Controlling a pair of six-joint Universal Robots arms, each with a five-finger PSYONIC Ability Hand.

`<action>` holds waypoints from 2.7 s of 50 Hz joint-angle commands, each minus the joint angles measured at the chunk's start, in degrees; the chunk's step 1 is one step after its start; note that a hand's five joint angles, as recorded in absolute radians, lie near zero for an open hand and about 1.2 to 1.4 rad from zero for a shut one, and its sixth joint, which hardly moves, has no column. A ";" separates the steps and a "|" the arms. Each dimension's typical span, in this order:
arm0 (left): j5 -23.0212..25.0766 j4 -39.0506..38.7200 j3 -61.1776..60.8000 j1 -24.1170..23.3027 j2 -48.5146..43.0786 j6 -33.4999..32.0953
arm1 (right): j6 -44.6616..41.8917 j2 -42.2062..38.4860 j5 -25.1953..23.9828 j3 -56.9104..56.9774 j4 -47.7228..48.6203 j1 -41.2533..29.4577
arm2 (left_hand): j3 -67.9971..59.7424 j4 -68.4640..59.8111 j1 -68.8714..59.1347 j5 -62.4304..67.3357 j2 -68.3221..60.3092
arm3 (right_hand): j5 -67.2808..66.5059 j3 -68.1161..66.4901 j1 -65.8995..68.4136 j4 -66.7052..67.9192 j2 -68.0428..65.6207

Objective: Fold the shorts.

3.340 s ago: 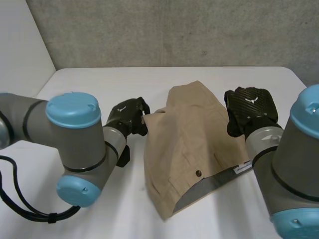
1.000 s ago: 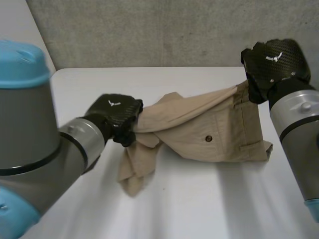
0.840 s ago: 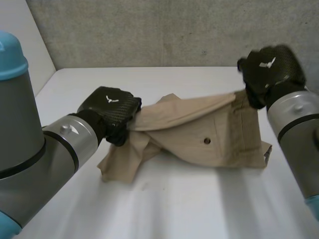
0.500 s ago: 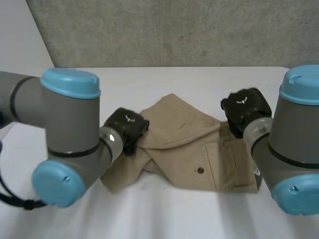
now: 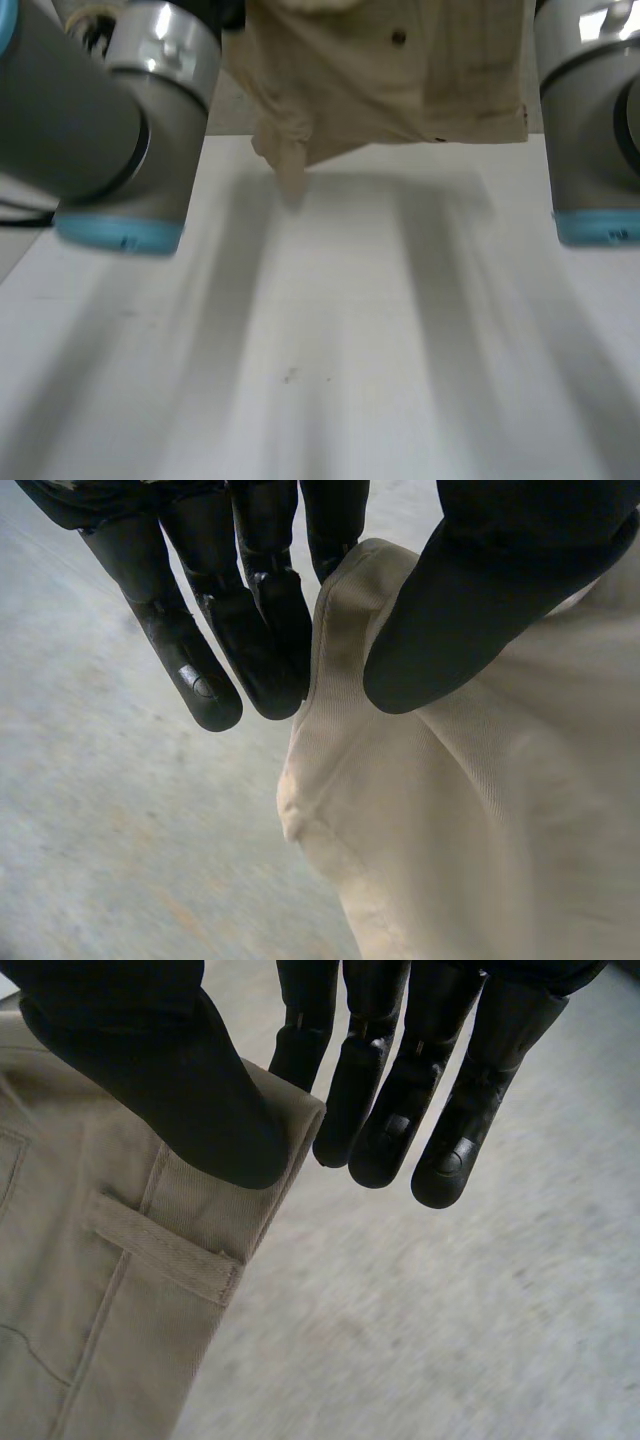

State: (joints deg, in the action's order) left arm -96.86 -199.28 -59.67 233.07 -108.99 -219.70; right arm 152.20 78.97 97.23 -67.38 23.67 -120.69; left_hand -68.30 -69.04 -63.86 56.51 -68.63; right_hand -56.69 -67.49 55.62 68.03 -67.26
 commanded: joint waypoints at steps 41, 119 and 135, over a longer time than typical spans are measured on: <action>0.88 -3.13 -31.65 -2.09 -6.23 6.21 | 21.82 0.91 -8.29 -36.59 -24.63 7.85 | -11.69 -10.96 -16.14 13.49 -11.37 | 39.60 40.41 -28.53 -40.95 40.17; 12.04 22.27 -42.99 13.64 2.64 49.28 | 15.59 -7.78 0.16 -40.20 -6.53 6.79 | 33.21 33.94 28.76 -31.41 33.53 | -13.31 -12.51 24.38 11.97 -12.74; 11.60 22.62 -44.48 11.09 2.20 49.28 | 15.32 -7.78 0.16 -40.20 -6.44 6.79 | 32.36 33.09 27.91 -30.56 32.68 | -13.31 -12.51 24.38 11.97 -12.74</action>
State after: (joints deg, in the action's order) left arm -85.35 -176.87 -104.19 244.10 -105.02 -170.44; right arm 167.63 71.21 97.38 -107.58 17.14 -113.96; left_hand -30.38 -30.78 -30.53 20.86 -30.47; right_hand -56.68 -67.33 54.30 68.08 -67.33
